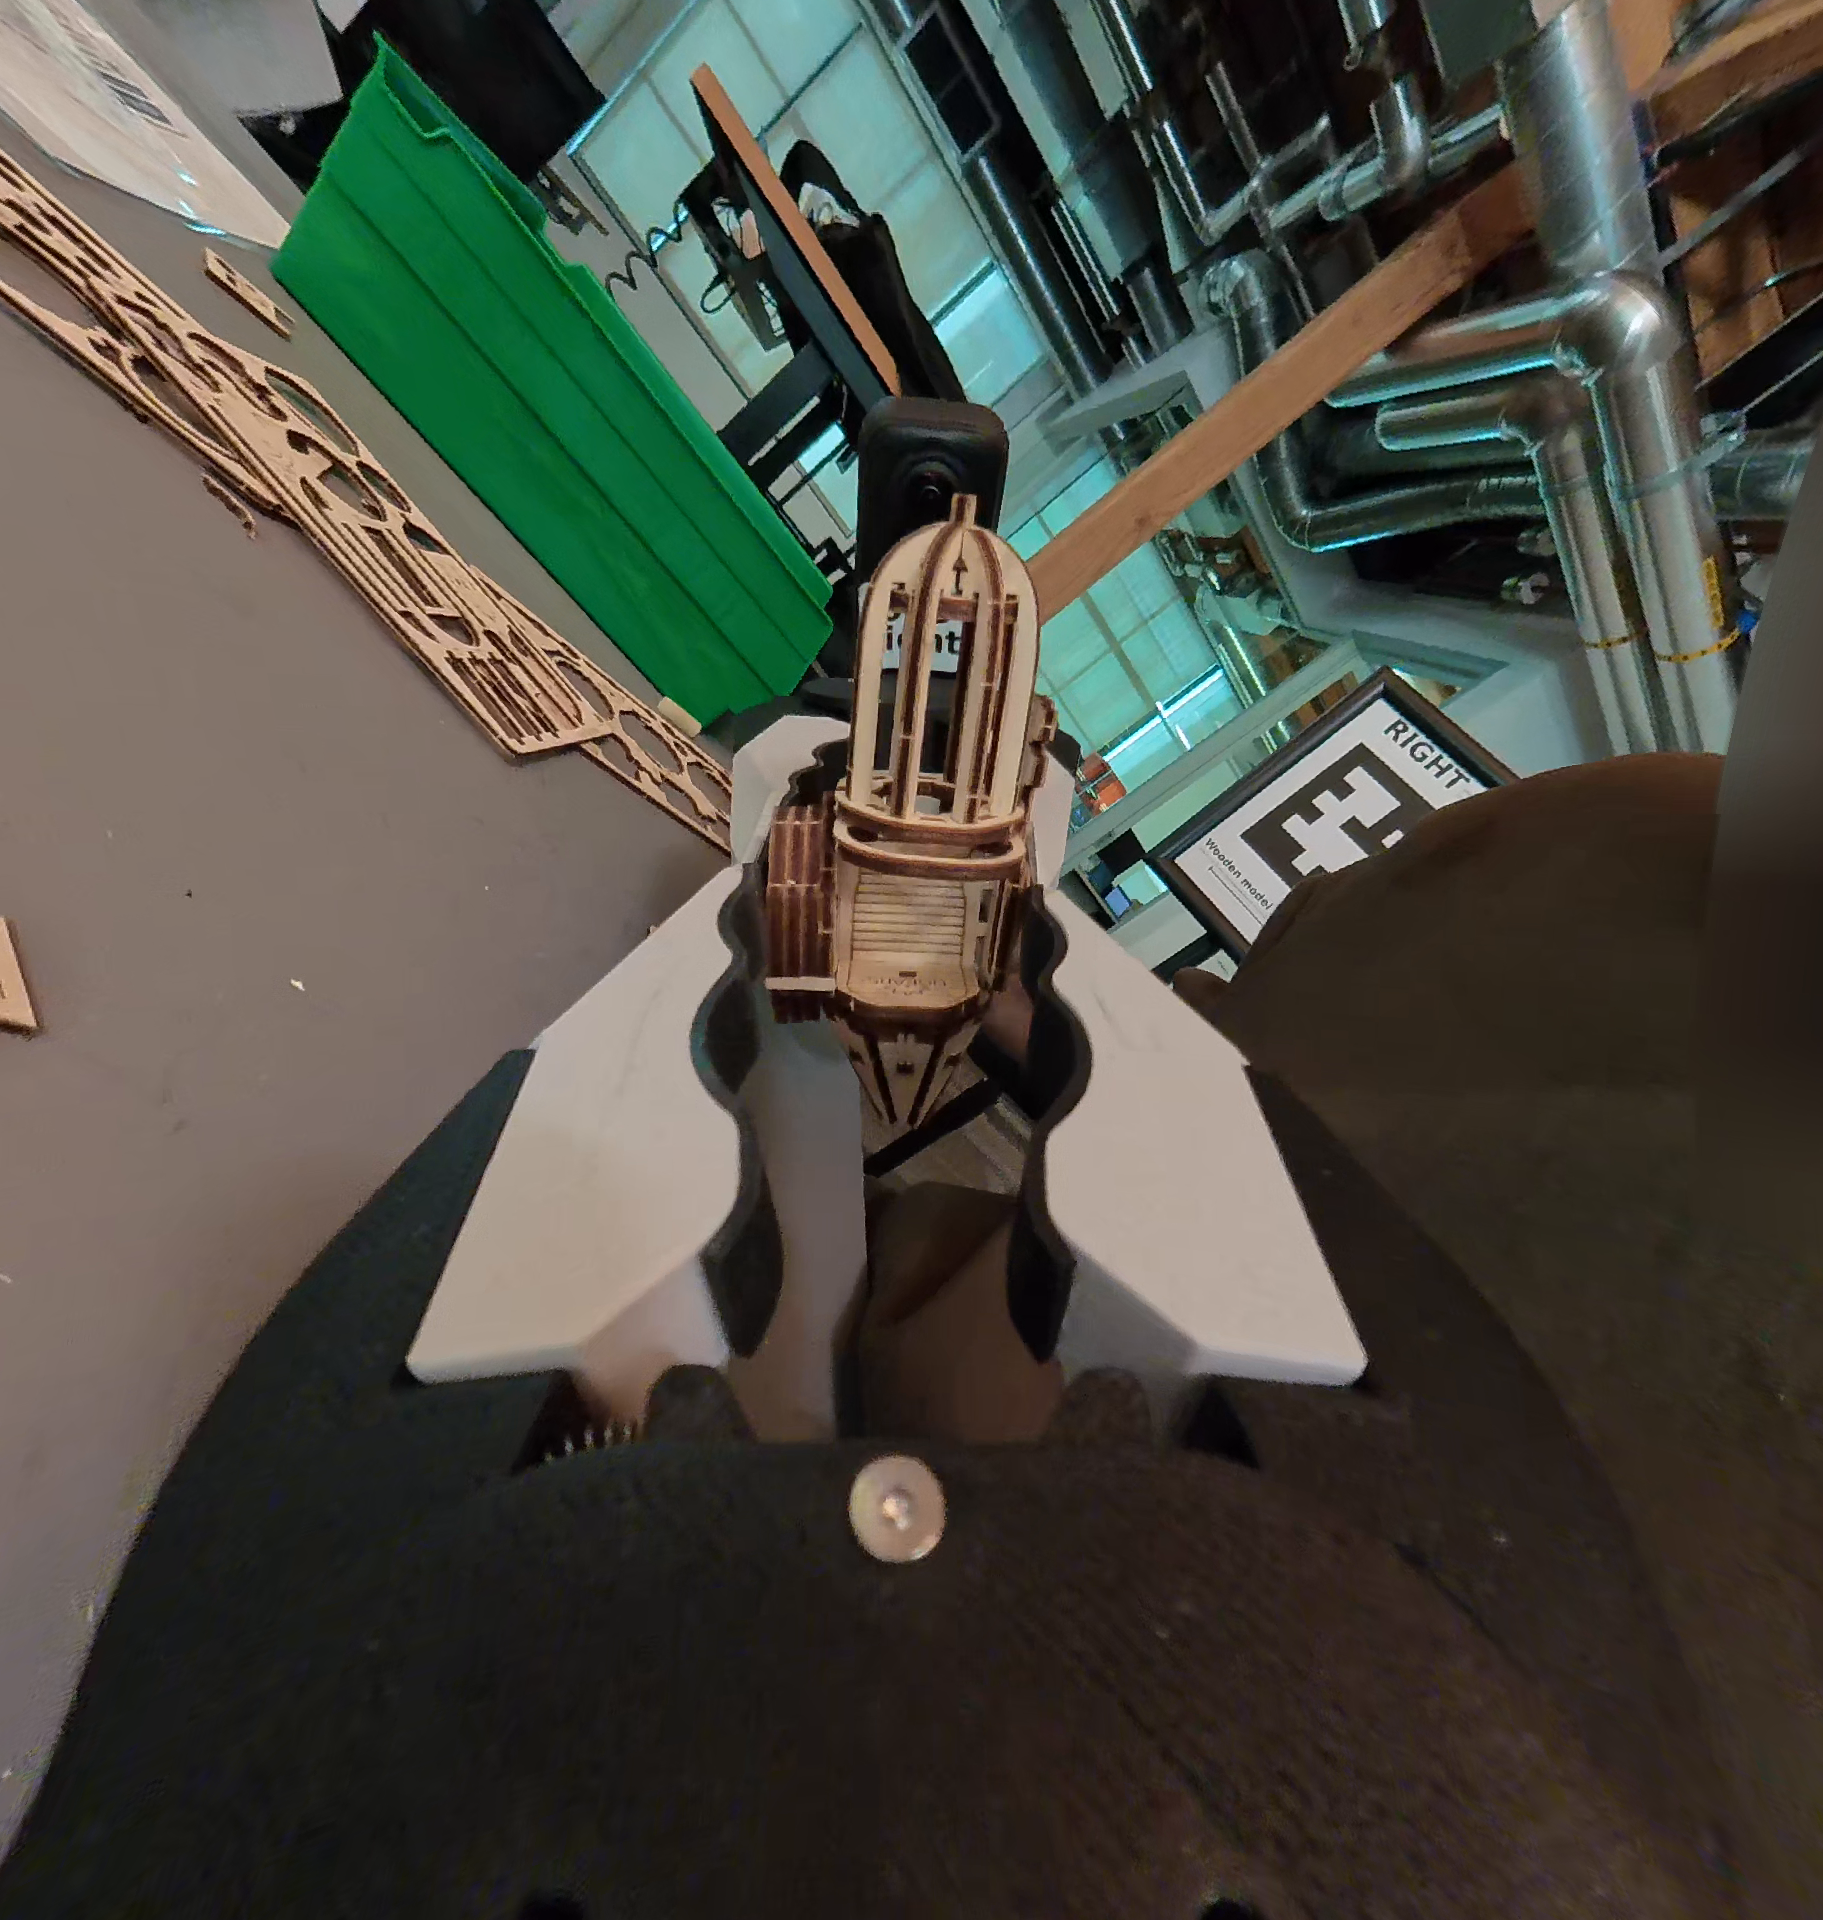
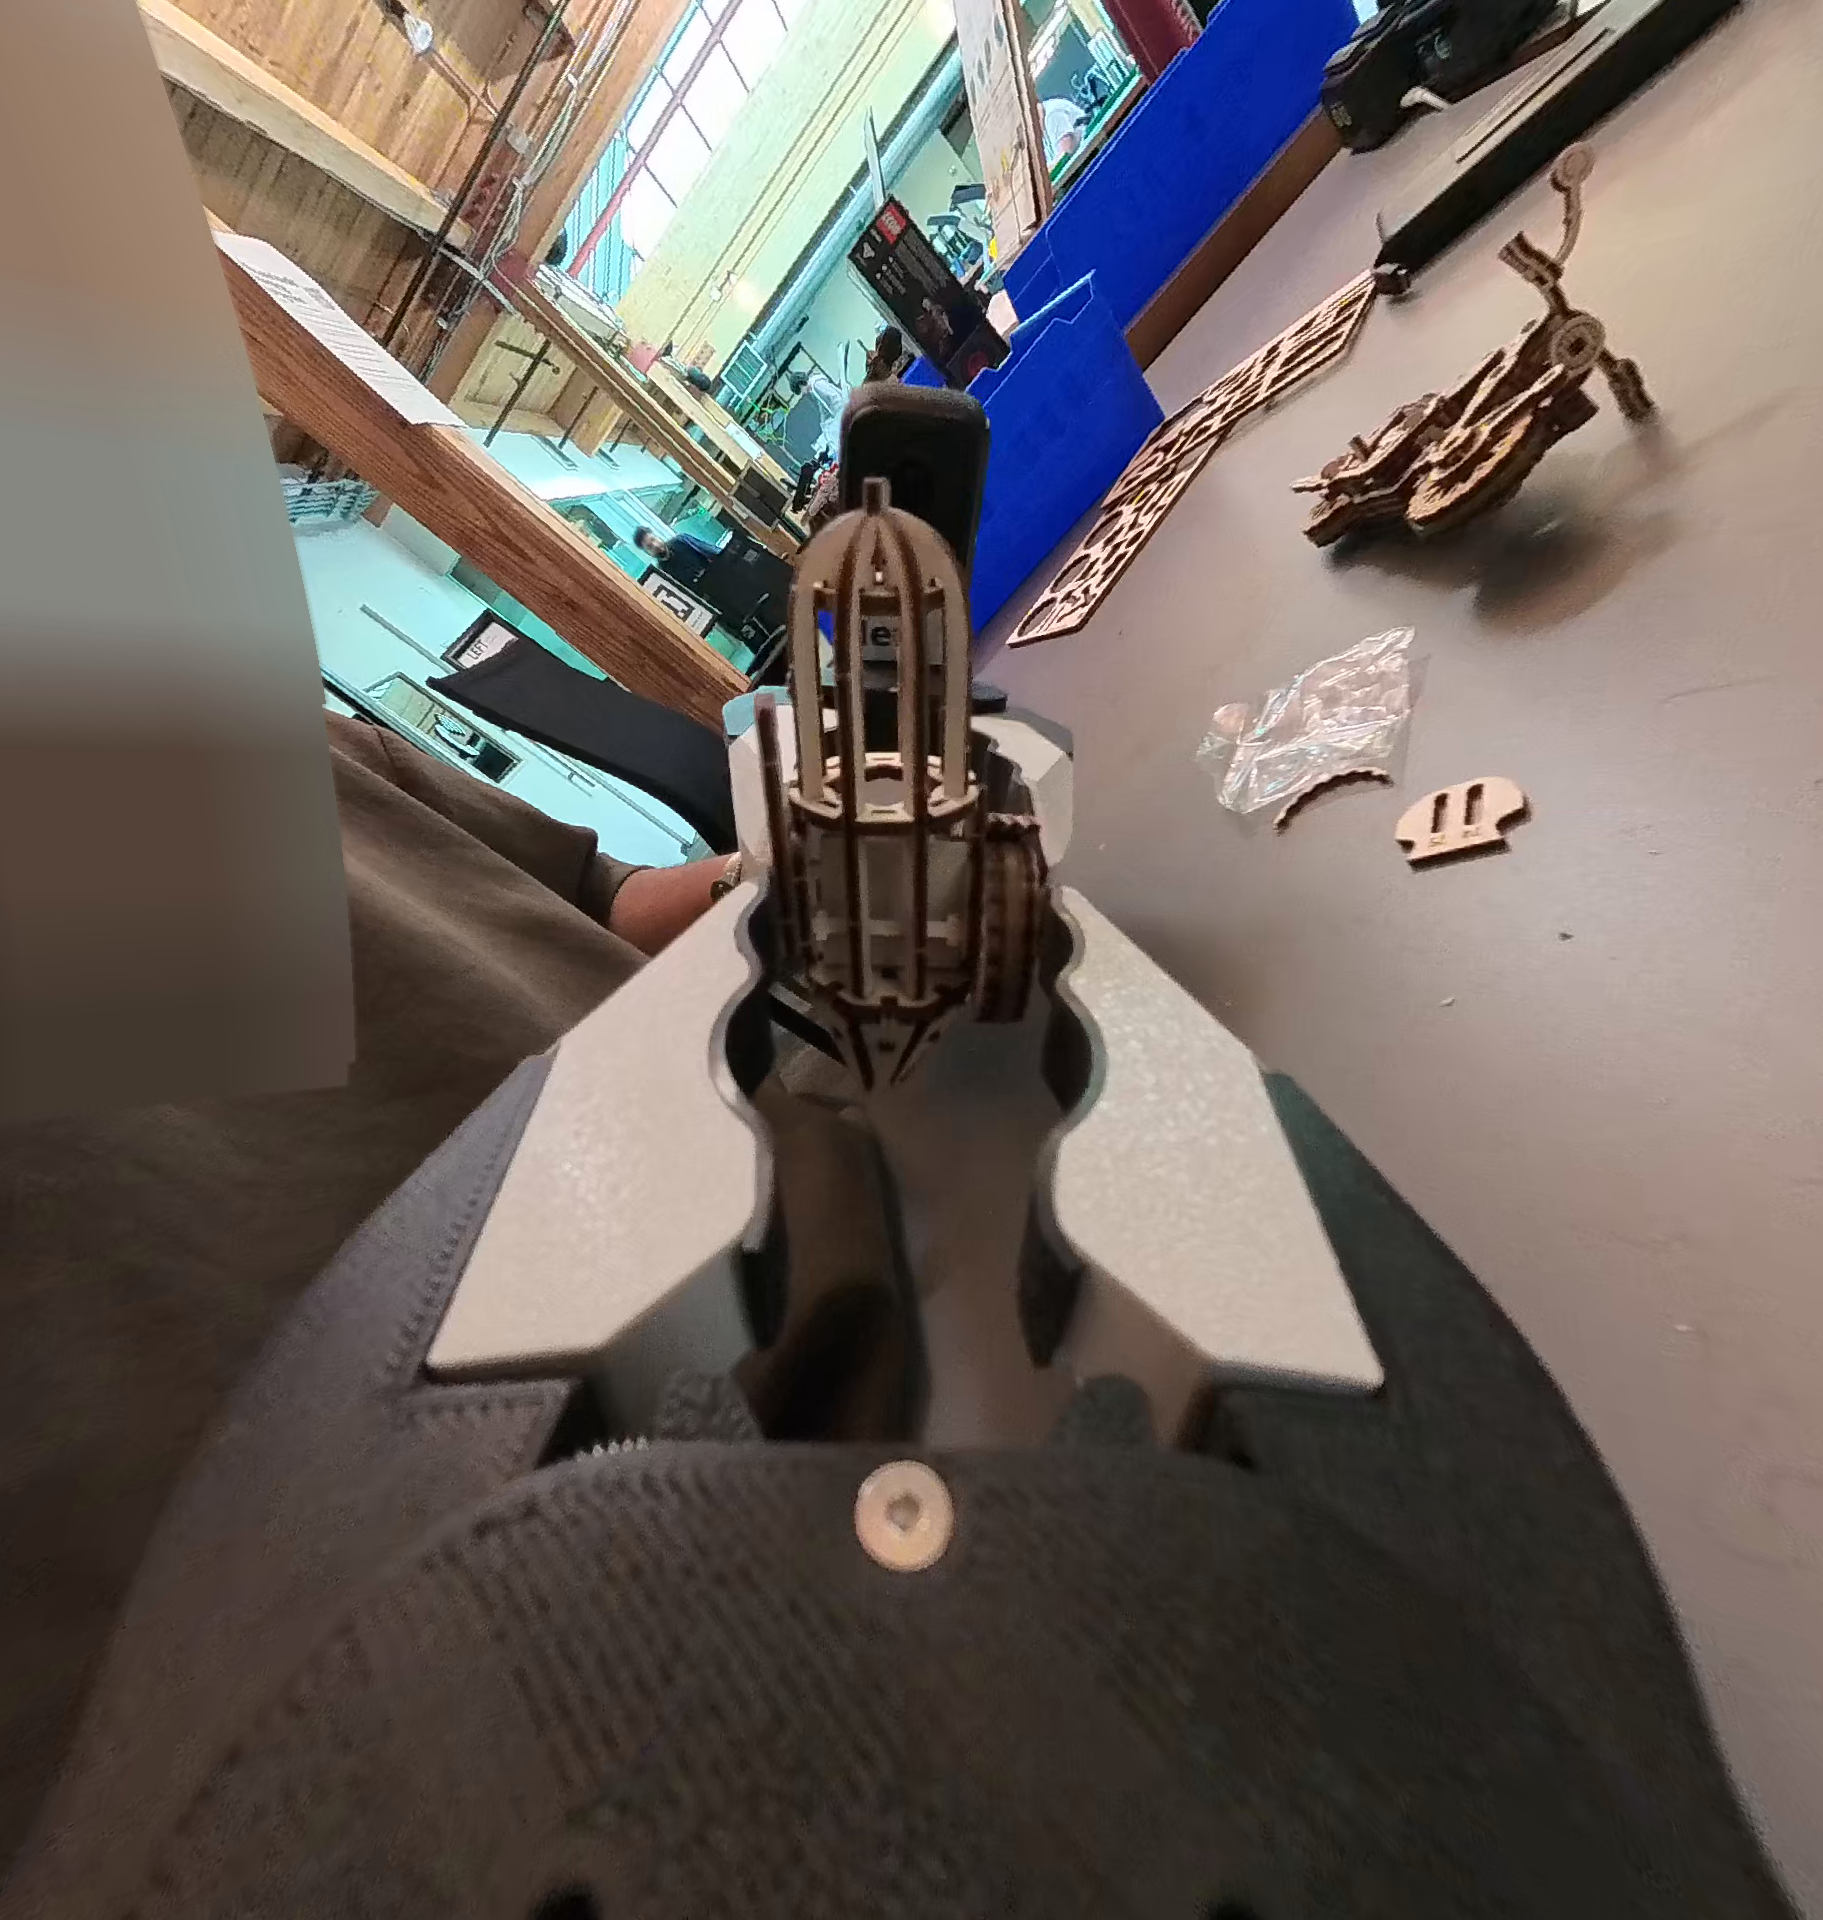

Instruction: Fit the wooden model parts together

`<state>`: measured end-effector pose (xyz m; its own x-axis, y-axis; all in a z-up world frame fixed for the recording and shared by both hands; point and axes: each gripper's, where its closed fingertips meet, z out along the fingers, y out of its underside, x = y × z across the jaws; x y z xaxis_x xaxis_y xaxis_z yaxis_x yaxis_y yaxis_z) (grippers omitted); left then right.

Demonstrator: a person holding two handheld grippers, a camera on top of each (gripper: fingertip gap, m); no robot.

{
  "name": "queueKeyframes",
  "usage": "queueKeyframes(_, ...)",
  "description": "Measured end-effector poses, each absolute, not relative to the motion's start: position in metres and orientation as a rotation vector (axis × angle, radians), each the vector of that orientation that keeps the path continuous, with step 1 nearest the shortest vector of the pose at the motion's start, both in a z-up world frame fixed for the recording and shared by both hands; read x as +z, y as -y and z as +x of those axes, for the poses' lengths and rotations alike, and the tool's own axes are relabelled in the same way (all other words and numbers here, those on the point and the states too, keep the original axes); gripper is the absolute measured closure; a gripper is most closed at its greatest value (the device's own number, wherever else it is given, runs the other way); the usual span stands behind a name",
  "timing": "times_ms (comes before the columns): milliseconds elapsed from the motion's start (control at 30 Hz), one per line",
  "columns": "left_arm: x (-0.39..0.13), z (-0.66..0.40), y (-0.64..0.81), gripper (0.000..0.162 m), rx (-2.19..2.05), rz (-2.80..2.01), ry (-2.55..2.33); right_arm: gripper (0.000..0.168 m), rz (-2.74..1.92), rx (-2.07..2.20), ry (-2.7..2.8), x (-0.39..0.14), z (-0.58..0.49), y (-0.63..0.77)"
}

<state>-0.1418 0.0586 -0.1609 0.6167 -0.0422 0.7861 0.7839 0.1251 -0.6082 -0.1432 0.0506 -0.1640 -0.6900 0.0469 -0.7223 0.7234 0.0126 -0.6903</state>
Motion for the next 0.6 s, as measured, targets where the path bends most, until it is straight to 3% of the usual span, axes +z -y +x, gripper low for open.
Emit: queueKeyframes(600,-0.155,-0.151,-0.050,0.105,-0.720,-1.251,0.739,0.120,0.874,-1.791,-1.683,-0.159,-0.160,-0.064)
